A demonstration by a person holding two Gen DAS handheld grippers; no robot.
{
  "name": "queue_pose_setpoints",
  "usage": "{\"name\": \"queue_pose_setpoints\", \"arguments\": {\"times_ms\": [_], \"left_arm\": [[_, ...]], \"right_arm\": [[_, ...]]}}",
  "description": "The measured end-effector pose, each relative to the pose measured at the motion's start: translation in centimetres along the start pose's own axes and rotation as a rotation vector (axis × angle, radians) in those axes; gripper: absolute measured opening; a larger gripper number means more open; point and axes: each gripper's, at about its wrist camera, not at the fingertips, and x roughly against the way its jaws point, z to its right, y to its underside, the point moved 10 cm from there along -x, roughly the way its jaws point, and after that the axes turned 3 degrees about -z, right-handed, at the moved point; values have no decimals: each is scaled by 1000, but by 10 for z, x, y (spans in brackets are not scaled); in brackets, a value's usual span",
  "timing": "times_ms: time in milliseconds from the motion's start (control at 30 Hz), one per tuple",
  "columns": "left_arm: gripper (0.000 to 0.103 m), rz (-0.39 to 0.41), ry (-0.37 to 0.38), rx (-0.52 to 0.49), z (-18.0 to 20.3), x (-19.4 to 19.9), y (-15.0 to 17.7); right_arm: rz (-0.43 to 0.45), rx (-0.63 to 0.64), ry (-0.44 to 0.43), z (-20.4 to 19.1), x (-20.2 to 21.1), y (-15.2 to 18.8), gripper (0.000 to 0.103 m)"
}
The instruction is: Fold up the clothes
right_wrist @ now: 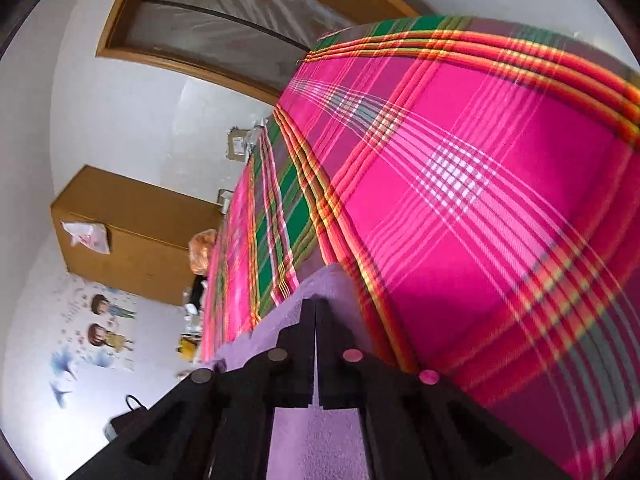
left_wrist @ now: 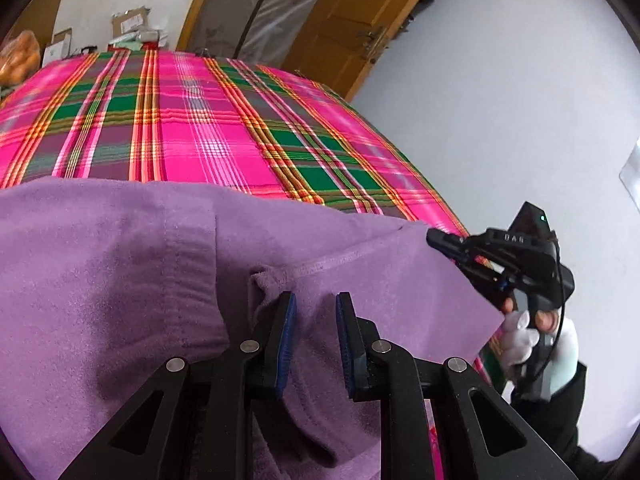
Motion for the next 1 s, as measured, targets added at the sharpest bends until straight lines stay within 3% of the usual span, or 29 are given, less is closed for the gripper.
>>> {"name": "queue_pose_setpoints", "arguments": {"times_ms": [100, 133, 167, 300, 400, 467, 500, 533, 600, 733, 833, 1000], "left_arm": [[21, 17, -10, -17, 1, 5, 5], [21, 23, -8, -19, 2, 9, 7], [21, 30, -3, -21, 2, 14, 9], [21, 52, 45, -31, 12, 29, 19], [21, 84, 93, -78, 26, 40, 25], [21, 83, 105, -108, 33, 40, 30], [21, 68, 95, -113, 33, 36, 34], [21, 46, 75, -107, 29, 30, 37], [21, 21, 52, -93, 25, 26, 41], [20, 24, 20, -110, 24, 30, 47], [21, 17, 17, -106, 25, 34, 50], [21, 68, -2, -103, 23, 37, 19]], "right_arm": [[47, 24, -13, -7, 10, -1, 5], [61, 41, -27, -10, 15, 2, 14], [72, 61, -43, -13, 21, 7, 17], [124, 219, -48, -28, 38, 37, 17], [211, 405, 57, -35, 51, 61, 17], [224, 513, 182, -31, 47, 74, 17], [232, 555, 230, -28, 47, 79, 16], [242, 591, 267, -26, 48, 82, 8], [258, 653, 326, -22, 52, 88, 8], [260, 701, 350, -21, 57, 95, 8], [222, 657, 352, -22, 60, 87, 9], [232, 707, 308, -58, 52, 75, 11]]}}
